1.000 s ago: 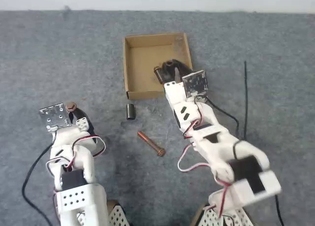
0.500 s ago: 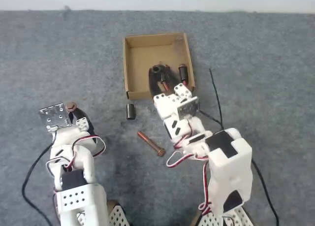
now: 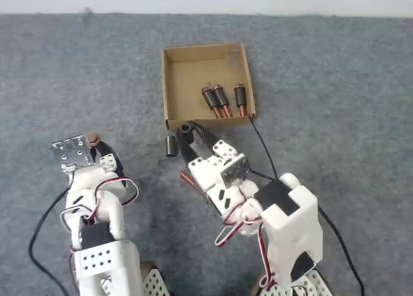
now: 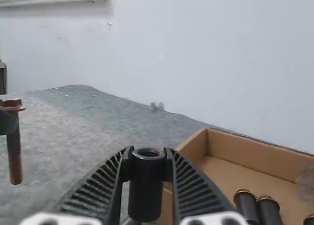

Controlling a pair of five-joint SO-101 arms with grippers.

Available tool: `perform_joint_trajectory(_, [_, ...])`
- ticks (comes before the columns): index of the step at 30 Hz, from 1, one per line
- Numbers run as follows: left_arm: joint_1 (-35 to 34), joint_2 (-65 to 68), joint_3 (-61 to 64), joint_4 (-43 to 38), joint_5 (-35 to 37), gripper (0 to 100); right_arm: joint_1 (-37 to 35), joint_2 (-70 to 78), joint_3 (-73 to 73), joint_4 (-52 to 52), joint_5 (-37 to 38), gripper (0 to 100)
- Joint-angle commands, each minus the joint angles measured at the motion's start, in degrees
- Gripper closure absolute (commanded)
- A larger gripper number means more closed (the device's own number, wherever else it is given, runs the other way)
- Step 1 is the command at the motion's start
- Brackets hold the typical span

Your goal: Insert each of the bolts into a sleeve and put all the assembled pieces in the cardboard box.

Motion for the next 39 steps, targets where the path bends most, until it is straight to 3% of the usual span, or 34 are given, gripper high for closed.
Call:
perform_joint_trajectory(1, [0.0,-2.0,-0.8,0.0,0.1,99,-2.1,-0.9,3.6,-5.6,0.8,99.1])
perform_joint_trajectory(11, [0.0,-2.0,-0.8,0.0,0.1,99,-3.2,-1.2,9.5,-8.0,0.8,99.1])
perform_joint_trajectory(22, [0.0,-2.0,-0.8,0.0,0.1,99,-3.2,-12.9,23.4,-8.0,-0.4,99.1])
perform_joint_trajectory(31, [0.2,-2.5,-1.5,-1.2,0.4,99,-3.2,-13.1,24.4,-7.9,-2.4,99.1])
perform_joint_trajectory(39, [7.1,-2.5,-11.1,-3.5,0.5,99,-3.2,-13.1,24.4,-7.9,-2.3,99.1])
